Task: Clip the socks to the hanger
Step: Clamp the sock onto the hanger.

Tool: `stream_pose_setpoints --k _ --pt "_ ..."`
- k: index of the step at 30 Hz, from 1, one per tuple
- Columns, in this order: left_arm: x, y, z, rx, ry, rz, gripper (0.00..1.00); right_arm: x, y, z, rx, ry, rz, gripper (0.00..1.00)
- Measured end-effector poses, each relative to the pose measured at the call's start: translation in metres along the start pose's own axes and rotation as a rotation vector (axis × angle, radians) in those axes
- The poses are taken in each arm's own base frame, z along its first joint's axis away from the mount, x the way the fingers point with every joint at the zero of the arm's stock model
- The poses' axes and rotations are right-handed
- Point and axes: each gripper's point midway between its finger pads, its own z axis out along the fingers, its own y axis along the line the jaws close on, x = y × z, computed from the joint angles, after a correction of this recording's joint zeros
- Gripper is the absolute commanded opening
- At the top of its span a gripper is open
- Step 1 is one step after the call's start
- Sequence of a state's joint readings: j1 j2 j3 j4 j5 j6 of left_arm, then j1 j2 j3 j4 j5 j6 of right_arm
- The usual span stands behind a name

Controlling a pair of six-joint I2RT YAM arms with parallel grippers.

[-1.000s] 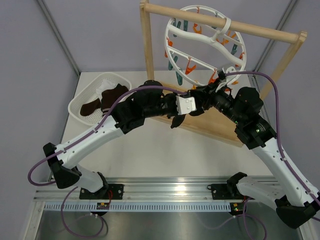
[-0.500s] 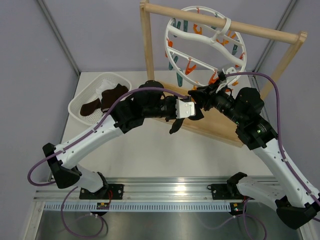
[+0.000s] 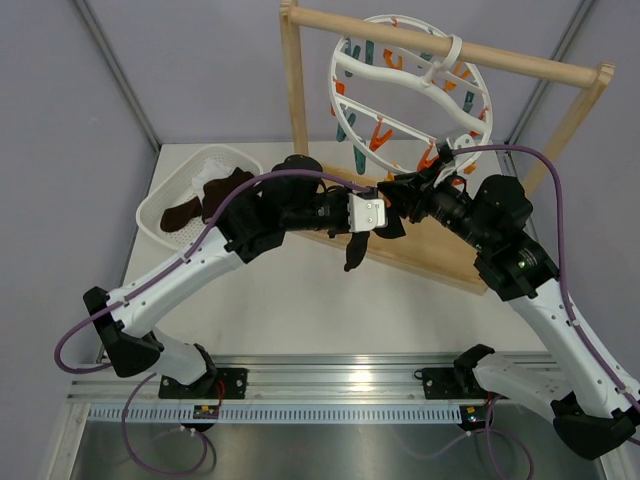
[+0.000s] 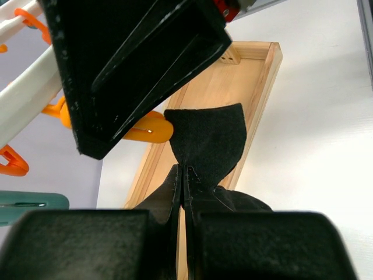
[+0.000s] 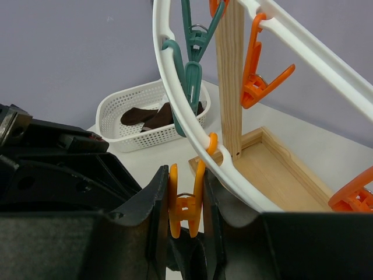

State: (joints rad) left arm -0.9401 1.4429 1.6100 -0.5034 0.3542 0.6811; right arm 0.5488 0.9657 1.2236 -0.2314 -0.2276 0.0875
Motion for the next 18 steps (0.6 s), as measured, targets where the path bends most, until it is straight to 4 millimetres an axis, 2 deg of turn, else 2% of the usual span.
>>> stream_pose_setpoints --k 6,13,18 --pt "0.002 0.004 -0.001 -0.004 0.001 0.0 0.0 0.0 0.001 -0.001 -0.003 0.001 -0.002 0.0" --pt "-0.01 0.004 -0.004 0.013 -0.037 0.009 0.0 0.0 0.001 -0.001 -0.003 0.003 -0.002 0.0" --pt "-0.01 0.0 -0.003 0.031 -0.043 0.009 0.0 0.001 0.001 -0.001 -0.005 0.004 -0.002 0.0"
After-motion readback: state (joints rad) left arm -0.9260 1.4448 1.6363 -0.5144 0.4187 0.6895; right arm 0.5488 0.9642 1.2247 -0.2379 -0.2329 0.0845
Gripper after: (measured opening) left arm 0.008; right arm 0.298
